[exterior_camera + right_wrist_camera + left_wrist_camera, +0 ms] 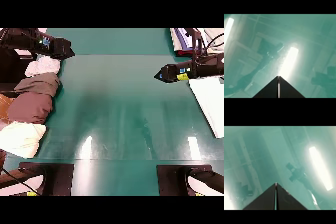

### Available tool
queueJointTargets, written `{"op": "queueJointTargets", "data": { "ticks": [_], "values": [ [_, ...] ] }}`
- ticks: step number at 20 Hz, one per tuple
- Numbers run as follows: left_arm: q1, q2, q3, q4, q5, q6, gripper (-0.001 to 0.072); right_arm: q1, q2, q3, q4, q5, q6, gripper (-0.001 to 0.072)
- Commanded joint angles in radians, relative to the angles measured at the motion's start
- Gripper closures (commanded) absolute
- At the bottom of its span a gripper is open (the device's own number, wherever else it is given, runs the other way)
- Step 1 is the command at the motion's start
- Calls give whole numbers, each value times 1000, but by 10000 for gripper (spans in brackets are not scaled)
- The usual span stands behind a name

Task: Fold the shirts.

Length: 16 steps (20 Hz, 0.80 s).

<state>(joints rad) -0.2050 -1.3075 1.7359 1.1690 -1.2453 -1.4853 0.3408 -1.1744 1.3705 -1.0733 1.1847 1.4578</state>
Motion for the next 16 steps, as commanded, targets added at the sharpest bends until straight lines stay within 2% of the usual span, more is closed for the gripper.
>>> {"op": "queueJointTargets", "data": {
  "ticks": [1, 11, 16],
  "values": [
    [0, 0, 0, 0, 0, 0, 684, 1, 0, 1, 0, 0, 0, 697],
    [0, 0, 0, 0, 16, 0, 684, 1, 0, 1, 0, 0, 0, 697],
    [-1, 0, 0, -16, 275, -15, 684, 1, 0, 1, 2, 0, 0, 697]
  ]
}}
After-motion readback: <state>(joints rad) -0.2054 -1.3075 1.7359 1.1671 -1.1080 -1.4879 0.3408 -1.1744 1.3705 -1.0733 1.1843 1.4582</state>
